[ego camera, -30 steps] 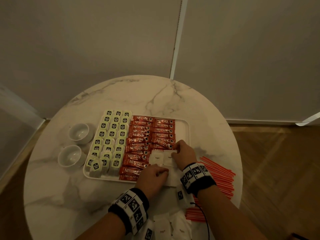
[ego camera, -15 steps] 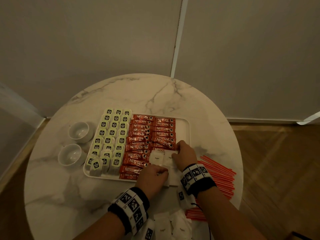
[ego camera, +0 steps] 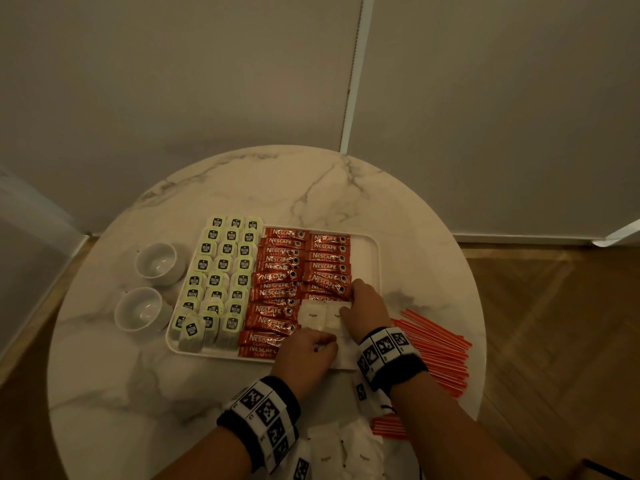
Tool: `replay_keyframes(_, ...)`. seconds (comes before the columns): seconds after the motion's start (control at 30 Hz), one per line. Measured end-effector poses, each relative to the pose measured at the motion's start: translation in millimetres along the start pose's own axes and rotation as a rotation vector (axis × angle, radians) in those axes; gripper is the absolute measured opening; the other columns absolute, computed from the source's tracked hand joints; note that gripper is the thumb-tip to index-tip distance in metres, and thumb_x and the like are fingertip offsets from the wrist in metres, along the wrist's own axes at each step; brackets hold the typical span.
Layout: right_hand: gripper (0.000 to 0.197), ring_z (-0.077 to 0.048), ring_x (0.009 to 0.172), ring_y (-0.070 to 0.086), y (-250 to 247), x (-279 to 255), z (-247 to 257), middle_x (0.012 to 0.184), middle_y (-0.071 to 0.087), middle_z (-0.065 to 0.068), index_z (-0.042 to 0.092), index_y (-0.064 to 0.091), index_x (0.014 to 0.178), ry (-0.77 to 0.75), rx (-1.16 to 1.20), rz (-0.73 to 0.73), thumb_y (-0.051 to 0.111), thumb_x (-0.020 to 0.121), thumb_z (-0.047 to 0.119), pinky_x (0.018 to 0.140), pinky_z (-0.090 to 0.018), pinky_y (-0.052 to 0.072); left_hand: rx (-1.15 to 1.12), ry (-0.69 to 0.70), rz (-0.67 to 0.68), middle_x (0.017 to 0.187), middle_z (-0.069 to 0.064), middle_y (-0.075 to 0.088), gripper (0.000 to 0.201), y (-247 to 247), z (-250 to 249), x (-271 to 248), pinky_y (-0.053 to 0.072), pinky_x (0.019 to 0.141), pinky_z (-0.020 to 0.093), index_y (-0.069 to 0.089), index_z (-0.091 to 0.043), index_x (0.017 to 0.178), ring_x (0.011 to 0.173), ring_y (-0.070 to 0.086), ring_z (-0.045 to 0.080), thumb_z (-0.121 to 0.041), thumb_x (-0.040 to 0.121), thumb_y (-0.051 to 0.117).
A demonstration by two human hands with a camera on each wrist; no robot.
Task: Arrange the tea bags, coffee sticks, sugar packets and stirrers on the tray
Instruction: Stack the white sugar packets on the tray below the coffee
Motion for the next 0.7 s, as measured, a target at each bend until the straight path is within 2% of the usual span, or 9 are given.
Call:
replay_keyframes(0.27,0.022,-0.013,0.084,0.045,-0.8,-3.1,1.7,0.099,0.046,0.001,0.014,0.048,0.105,-0.003,-0.008,-0.004,0.058,0.086,0.009,0.075,-0.023,0.036,-0.012,0.003,-0.003,0.122,0.0,0.061,0.031,-1.4,-2.2,-3.9,0.035,0.089,0.016,0.064,-0.015,0.122,0.111,0.054,0.01,-0.025,0.094,0.056)
replay_keyframes(0.4,0.024,-0.013,0.085,0.046,0.9,-3.0,1.7,0.104,0.049,-0.002,0.014,0.048,0.104,0.007,-0.015,0.009,0.059,0.084,0.01,0.075,-0.024,0.038,-0.024,-0.003,-0.002,0.121,0.001,0.061,0.031,-1.7,-3.0,-4.9,0.035,0.09,0.017,0.064,-0.015,0.122,0.111,0.054,0.011,-0.023,0.094,0.056)
replay_keyframes(0.53,0.027,-0.014,0.084,0.047,-3.3,-2.6,-0.2,0.1,0.046,0.0,0.014,0.049,0.106,0.02,0.013,0.004,0.063,0.083,0.012,0.074,-0.024,0.038,-0.042,-0.021,-0.006,0.122,0.001,0.061,0.031,-1.7,-2.9,-6.5,0.036,0.092,0.018,0.065,-0.014,0.122,0.112,0.054,0.012,-0.022,0.093,0.057)
replay_keyframes(0.7,0.023,-0.013,0.081,0.056,-15.4,-7.9,-9.0,0.092,0.058,0.002,0.019,0.053,0.098,0.086,0.192,-0.064,0.069,0.084,0.026,0.073,-0.026,0.047,-0.084,-0.011,-0.036,0.116,-0.003,0.061,0.025,-4.7,-2.7,-11.5,0.039,0.096,0.022,0.068,-0.016,0.115,0.11,0.054,0.01,-0.019,0.092,0.057)
Point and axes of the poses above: each hand's wrist, its own x-axis towards the middle knuckle, its own y-axis out of the palm, z = x × y, the point moved 1 cm from there along x, towards the middle knuckle
